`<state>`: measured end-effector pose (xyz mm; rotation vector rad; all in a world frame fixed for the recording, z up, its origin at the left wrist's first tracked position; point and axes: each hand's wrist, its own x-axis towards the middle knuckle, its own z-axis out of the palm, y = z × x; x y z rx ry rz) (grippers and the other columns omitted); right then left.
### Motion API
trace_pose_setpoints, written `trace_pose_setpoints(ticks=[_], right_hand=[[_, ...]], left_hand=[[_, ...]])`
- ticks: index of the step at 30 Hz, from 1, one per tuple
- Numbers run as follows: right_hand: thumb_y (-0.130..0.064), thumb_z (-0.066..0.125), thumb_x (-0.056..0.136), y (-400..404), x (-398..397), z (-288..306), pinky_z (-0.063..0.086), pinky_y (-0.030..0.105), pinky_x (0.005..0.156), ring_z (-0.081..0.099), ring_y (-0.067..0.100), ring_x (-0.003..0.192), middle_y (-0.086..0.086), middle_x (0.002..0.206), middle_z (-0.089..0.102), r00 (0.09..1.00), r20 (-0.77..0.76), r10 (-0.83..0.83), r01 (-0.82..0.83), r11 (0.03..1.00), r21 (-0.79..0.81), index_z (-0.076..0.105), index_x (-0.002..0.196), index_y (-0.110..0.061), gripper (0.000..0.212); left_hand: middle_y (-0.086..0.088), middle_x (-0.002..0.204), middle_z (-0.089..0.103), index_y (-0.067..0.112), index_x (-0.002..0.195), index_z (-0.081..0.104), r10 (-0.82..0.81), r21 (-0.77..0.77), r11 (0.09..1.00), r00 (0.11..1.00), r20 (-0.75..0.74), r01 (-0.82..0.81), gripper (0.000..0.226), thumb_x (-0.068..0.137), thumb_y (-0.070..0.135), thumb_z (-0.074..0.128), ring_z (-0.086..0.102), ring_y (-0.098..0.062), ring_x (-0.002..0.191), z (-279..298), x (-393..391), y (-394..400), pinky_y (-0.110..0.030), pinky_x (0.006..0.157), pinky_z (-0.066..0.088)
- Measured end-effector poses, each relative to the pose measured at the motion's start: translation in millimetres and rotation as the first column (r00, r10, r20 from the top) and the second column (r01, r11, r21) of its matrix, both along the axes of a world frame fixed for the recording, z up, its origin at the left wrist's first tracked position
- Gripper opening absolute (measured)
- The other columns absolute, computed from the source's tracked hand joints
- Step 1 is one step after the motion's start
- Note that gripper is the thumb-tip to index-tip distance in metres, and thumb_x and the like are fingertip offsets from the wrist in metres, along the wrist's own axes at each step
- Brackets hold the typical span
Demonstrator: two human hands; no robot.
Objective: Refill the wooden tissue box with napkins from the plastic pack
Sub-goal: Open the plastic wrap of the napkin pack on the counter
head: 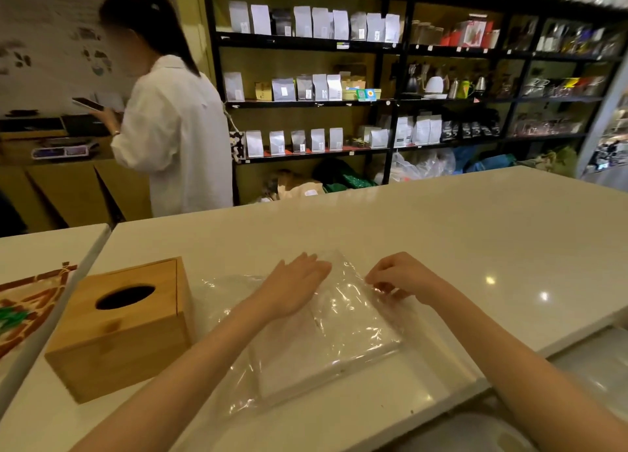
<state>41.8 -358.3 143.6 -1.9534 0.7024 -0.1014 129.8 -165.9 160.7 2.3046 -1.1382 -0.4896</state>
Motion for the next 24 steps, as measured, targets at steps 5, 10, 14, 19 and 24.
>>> trace_pose_setpoints(ticks=[5,10,14,19,24], right_hand=[[-0.002,0.065,0.079,0,7,-11,0.048,0.021,0.038,0.058,0.013,0.037,0.011,0.059,0.060,0.999,0.048,-0.012,0.008,0.997,0.081,0.064,0.074,0.000,0.005],[-0.001,0.065,0.077,-5,21,-17,0.046,0.021,0.037,0.058,0.013,0.036,0.011,0.057,0.062,0.994,0.097,-0.044,0.039,0.998,0.051,0.063,0.062,-0.006,0.016],[-0.002,0.066,0.076,-6,26,-20,0.041,0.017,0.034,0.054,0.011,0.032,0.008,0.053,0.062,0.991,0.128,-0.049,0.049,0.999,0.010,0.063,0.062,-0.009,0.016],[-0.001,0.068,0.075,-6,21,-27,0.044,0.023,0.049,0.054,0.006,0.041,-0.002,0.048,0.062,0.953,0.299,-0.050,0.063,0.997,-0.037,0.066,0.060,-0.015,0.020],[-0.005,0.067,0.079,-2,11,-14,0.046,0.021,0.049,0.056,0.007,0.051,0.001,0.060,0.064,0.913,0.408,0.018,0.017,0.996,-0.082,0.065,0.070,-0.016,0.014]], left_hand=[[-0.010,0.147,0.039,0.016,0.140,0.034,0.124,0.016,0.992,0.952,-0.280,-0.124,0.067,0.090,0.059,0.021,0.036,-0.028,0.135,-25,21,-29,-0.041,0.115,0.024],[0.004,0.147,0.039,0.032,0.135,0.041,0.117,0.033,0.993,0.950,-0.290,-0.112,0.071,0.082,0.070,0.014,0.036,-0.017,0.134,-37,41,-32,-0.028,0.112,0.018],[0.015,0.149,0.032,0.034,0.137,0.038,0.104,0.023,0.995,0.939,-0.327,-0.102,0.076,0.079,0.073,0.006,0.018,-0.008,0.140,-44,49,-29,-0.028,0.114,-0.001],[0.014,0.154,0.020,0.031,0.140,0.030,0.024,0.018,1.000,0.946,-0.324,-0.019,0.072,0.085,0.063,-0.004,-0.004,-0.011,0.144,-49,54,-31,-0.041,0.116,-0.014],[0.014,0.153,0.022,0.026,0.139,0.035,0.024,-0.033,0.999,0.906,-0.422,-0.042,0.072,0.087,0.064,0.004,0.007,-0.007,0.143,-42,53,-28,-0.036,0.118,-0.006]])
